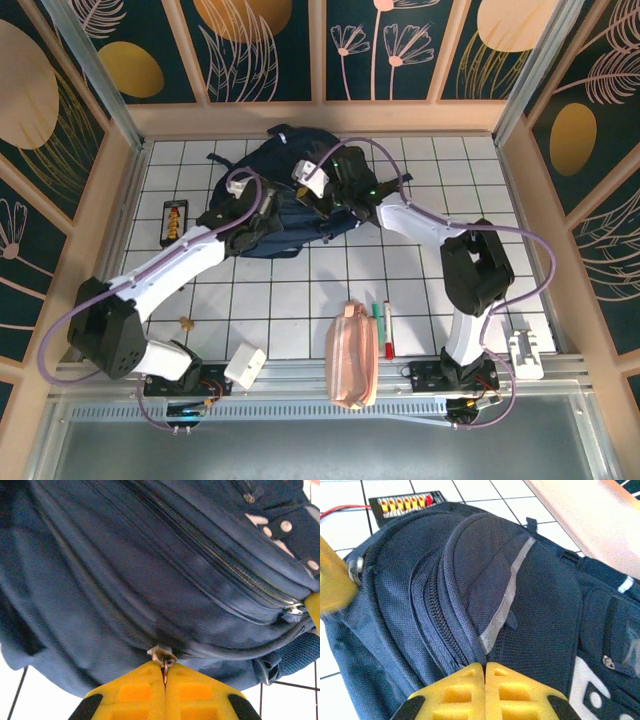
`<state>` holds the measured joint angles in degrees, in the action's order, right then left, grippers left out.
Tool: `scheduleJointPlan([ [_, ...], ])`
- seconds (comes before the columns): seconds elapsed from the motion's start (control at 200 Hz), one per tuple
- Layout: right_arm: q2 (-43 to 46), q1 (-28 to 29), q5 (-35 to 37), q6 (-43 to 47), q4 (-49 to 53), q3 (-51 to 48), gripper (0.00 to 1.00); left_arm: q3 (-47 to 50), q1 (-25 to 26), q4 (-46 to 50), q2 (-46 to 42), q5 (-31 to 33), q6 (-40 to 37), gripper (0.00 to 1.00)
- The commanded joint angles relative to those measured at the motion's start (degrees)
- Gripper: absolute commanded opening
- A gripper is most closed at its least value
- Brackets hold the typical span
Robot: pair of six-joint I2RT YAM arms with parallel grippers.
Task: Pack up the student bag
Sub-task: Unzip the student bag at the top-center of the table.
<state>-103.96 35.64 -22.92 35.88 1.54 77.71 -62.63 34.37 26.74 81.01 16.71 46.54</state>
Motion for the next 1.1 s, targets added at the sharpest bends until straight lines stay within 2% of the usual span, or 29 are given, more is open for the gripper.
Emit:
scheduleJointPlan([
  [0.0, 4.43, -3.13, 3.59, 7.00, 0.82, -3.19, 0.00, 2.21, -1.62, -1.16, -5.20, 0.79, -5.15, 0.00],
  [0.095, 6.51, -3.98, 2.95, 10.90, 1.55, -5.43, 0.00, 4.44, -3.14, -0.73, -8.63, 4.56, -9.31, 0.00],
  [0.185, 9.66, -5.98, -1.38, 16.51, 2.57, -8.04, 0.00, 8.56, -6.46, -3.86, -10.72, 4.73, -16.76, 0.00],
  [0.295, 14.20, -7.10, -7.32, 24.76, 2.75, -12.63, 0.00, 14.06, -8.62, -13.01, -12.12, 4.79, -24.09, 0.00],
  [0.34, 15.44, -7.87, -7.74, 24.84, 1.26, -14.26, 0.00, 16.59, -8.72, -18.12, -12.78, 4.42, -27.08, 0.00],
  [0.39, 16.33, -8.64, -8.39, 23.62, -0.25, -15.22, 0.00, 18.57, -8.78, -23.44, -13.43, -1.25, -29.38, 0.00],
  [0.455, 16.65, -8.93, -9.77, 20.91, -2.64, -15.78, 0.00, 21.03, -8.71, -31.01, -15.04, -18.58, -32.71, 0.00],
  [0.49, 16.45, -8.92, -10.06, 19.33, -3.74, -15.69, 0.00, 22.45, -8.71, -35.68, -15.72, -28.51, -32.60, 0.19],
  [0.535, 15.49, -8.93, -10.57, 18.40, -3.49, -14.83, 0.00, 24.33, -8.57, -41.40, -15.98, -37.81, -31.88, 0.53],
  [0.56, 14.90, -8.81, -10.22, 17.80, -3.37, -14.28, 0.00, 25.21, -8.45, -43.84, -15.70, -41.15, -31.12, 0.61],
  [0.58, 14.38, -8.70, -9.93, 17.27, -3.14, -13.79, 0.00, 25.64, -8.22, -45.12, -15.29, -42.93, -30.59, 0.63],
  [0.786, 12.40, -8.70, -9.60, 15.61, -1.37, -11.71, 0.00, 25.63, -5.37, -40.64, -10.03, -53.55, -35.93, 0.65],
  [0.846, 12.36, -8.70, -9.47, 15.72, -0.95, -11.62, 0.00, 25.89, -5.36, -39.56, -10.07, -54.27, -36.09, 0.65],
  [0.986, 12.21, -8.82, -9.16, 15.92, -0.55, -11.61, 0.00, 25.55, -5.50, -35.10, -9.95, -51.35, -37.44, 0.66],
  [1.096, 12.41, -8.78, -9.39, 15.89, -0.31, -11.52, 0.00, 24.05, -7.04, -34.18, -7.73, -54.09, -36.64, 0.62],
])
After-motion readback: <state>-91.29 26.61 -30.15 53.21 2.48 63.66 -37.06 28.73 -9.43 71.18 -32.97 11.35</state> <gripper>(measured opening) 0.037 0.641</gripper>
